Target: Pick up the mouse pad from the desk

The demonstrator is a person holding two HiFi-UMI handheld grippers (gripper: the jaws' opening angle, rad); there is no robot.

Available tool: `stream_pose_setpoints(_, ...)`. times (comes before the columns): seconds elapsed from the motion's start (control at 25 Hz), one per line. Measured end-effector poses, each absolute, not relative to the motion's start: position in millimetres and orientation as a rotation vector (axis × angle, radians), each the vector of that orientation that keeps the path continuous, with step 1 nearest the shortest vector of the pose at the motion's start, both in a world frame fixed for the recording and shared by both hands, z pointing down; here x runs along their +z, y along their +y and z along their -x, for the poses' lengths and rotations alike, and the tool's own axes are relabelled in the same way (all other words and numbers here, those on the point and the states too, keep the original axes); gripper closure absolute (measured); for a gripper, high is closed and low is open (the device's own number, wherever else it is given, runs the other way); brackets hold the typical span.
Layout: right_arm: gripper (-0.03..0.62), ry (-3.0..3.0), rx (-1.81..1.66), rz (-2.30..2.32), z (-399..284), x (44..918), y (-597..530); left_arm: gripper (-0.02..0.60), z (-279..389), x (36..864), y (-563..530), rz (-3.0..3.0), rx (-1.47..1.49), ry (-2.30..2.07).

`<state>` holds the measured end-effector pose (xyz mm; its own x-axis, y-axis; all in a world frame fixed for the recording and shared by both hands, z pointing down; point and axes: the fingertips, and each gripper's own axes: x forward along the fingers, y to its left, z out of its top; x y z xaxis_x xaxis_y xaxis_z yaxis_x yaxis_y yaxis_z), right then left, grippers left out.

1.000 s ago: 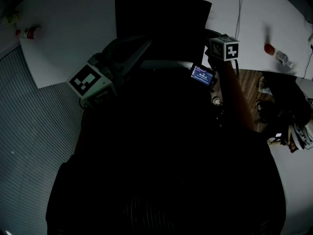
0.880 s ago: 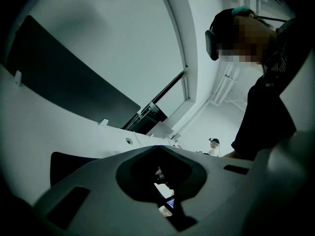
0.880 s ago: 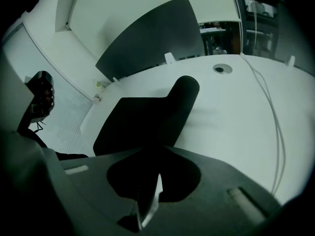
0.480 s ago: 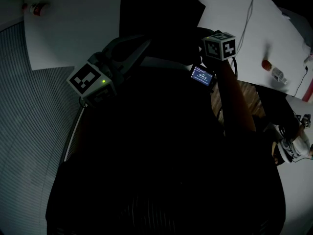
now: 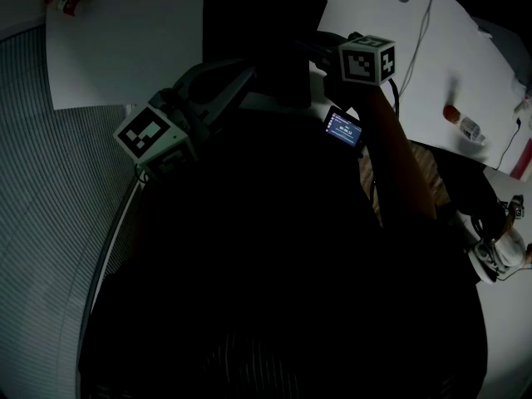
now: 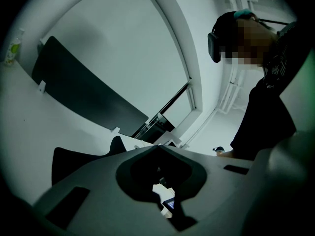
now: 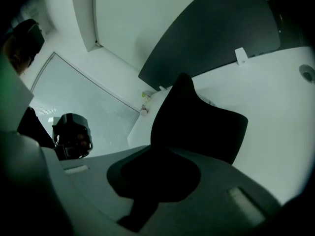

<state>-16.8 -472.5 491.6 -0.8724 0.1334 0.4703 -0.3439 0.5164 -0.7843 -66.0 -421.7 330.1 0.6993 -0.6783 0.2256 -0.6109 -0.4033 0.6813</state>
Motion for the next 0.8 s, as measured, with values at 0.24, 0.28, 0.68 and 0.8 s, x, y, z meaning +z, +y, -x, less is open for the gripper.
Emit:
stream_pose_setpoints(0.24,0.577,-2.444,1.487,-0.121,17,436,-479,0.574,57,312,-421,-2.17,-0.119,-0.937)
stream_pose_setpoints(0.28,0.577,-2.466,1.528,-0.104,18,422,-480,0.574,58,307,-422,-2.177,-0.126,-0.927)
stream_pose_setpoints(0.68,0.577,-2.783,1.588,-0.092,-41,290,-511,0.574,24,248,-467,-2.315,-0.063,-0.841)
stream_pose_setpoints(0.8,0.577,-2.858,1.53,-0.151,-60,264,-511,0.574,18,237,-474,-2.368,-0.032,-0.82)
